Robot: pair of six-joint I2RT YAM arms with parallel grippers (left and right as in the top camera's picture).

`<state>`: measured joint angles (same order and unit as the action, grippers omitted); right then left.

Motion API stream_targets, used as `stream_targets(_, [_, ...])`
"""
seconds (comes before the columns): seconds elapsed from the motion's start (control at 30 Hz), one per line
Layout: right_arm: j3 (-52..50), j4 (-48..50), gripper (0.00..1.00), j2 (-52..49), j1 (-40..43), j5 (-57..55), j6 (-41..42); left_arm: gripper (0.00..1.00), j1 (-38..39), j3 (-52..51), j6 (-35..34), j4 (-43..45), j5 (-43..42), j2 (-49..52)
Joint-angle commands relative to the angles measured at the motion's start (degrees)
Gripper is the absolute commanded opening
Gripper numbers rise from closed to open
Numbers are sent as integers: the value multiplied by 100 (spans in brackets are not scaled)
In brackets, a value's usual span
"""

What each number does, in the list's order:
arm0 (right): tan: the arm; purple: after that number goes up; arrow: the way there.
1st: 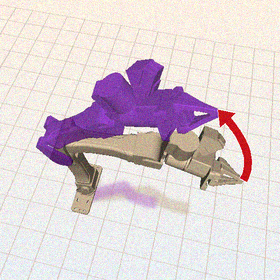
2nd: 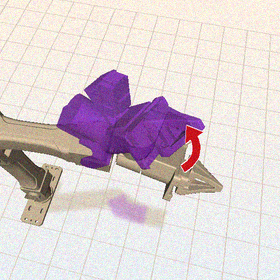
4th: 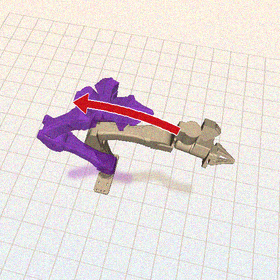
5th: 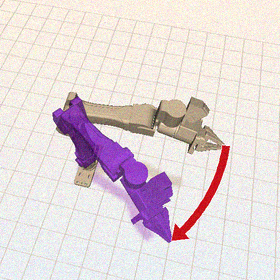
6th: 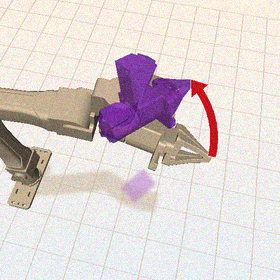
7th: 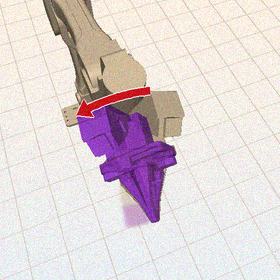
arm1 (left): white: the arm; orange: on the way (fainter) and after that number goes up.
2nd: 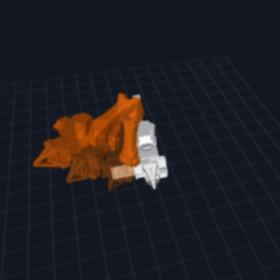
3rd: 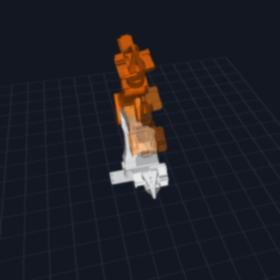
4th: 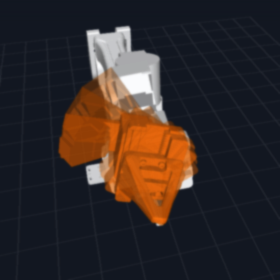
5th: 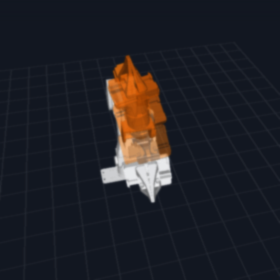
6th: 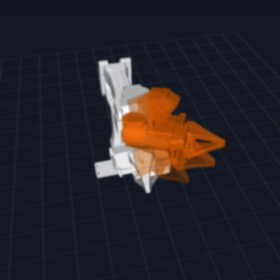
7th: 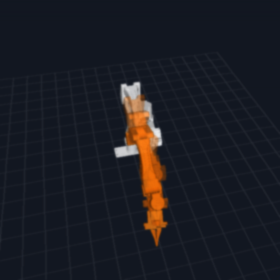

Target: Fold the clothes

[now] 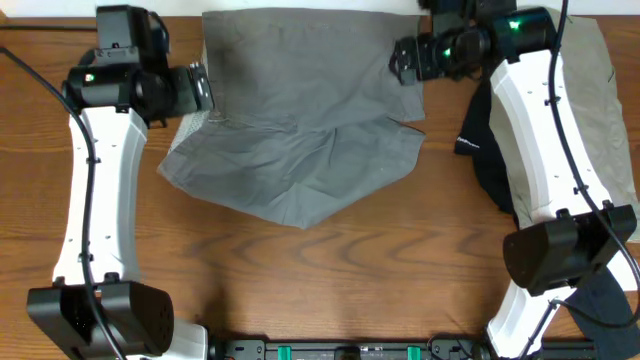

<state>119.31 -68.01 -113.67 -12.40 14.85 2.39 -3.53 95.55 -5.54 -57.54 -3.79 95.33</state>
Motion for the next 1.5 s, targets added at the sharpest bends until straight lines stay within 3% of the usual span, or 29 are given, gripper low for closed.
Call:
stream_targets(0.0, [-170, -337, 89, -153, -299, 385, 146, 98, -4, -258, 55, -203, 87, 103])
stream_targets(0.23, [-905, -461, 87, -153, -1102, -120, 490, 99, -221, -1213, 55, 144, 90, 114])
stream_targets(0.4, [-1543, -328, 84, -153, -1357, -197, 793, 98, -496, -2092, 55, 1189, 90, 138])
stream_targets(0.57, [-2026, -72, 78, -153, -1626, 238, 789, 89, -555, -2675, 52, 2120, 85, 299])
stream_targets(0.83, [-2583, 170, 76, -153, -2140, -57, 1054, 63, -551, -2826, 33, 2448, 85, 855])
stream_targets(1.1, [-3062, 33, 73, -153, -2216, -411, 1456, 14, -551, -2826, -4, 2546, 85, 1263])
stream_targets(1.23, [-3265, 240, 73, -153, -2216, -439, 1543, 8, -551, -2826, -76, 2575, 85, 1270])
stream_targets(1.47, [-3773, 1279, 72, -153, -2212, -697, 1757, 7, -551, -2826, -101, 2575, 83, 1270])
